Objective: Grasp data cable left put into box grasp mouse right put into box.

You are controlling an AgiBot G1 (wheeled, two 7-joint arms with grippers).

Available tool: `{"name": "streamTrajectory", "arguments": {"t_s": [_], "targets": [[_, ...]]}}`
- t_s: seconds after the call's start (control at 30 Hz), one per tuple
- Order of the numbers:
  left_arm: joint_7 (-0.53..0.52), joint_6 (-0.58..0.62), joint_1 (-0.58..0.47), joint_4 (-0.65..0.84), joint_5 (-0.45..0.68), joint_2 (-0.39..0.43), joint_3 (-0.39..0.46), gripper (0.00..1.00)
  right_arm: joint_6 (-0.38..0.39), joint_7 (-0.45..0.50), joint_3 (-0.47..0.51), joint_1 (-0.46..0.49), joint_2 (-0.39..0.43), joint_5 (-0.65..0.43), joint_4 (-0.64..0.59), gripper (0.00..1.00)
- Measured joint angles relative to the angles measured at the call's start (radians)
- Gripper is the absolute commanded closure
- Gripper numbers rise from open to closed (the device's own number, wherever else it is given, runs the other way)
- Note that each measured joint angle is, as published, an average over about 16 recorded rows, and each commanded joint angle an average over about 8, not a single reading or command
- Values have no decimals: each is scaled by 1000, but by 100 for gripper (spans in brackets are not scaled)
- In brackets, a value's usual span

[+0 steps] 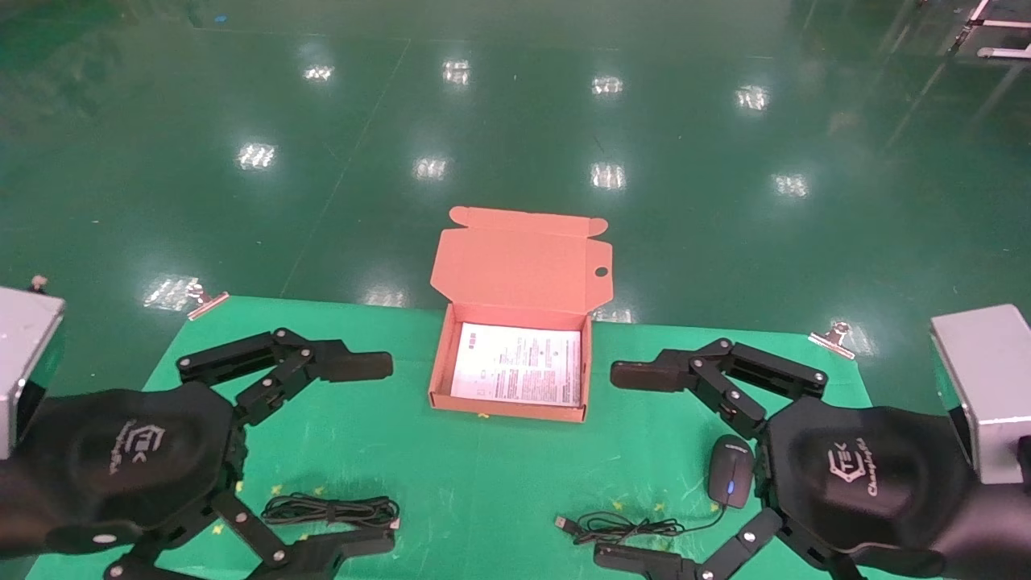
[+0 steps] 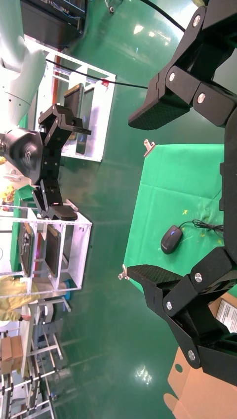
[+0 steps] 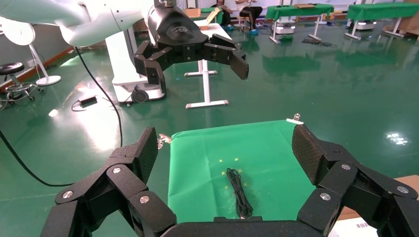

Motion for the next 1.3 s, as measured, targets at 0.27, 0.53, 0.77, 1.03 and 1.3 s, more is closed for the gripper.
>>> {"name": "streamTrajectory", "arguments": {"t_s": [0.27,0.53,0.77,1.03,1.3], "targets": [[0,0,0,0,0,0,0,0,0,0,0,0,0,0,0,0],[1,-1,-2,0,3,1,1,0,0,0,0,0,0,0,0,0],[-9,5,-25,-1,29,10,18,0,-3,-15,-3,9,5,-22,7,0],[-63,28,-119,-10,158,34,91,0,-18,-105,-34,74,11,-163,37,0],[-127,58,-260,-17,396,81,228,0,-36,-294,-123,197,-13,-434,67,0]]}}
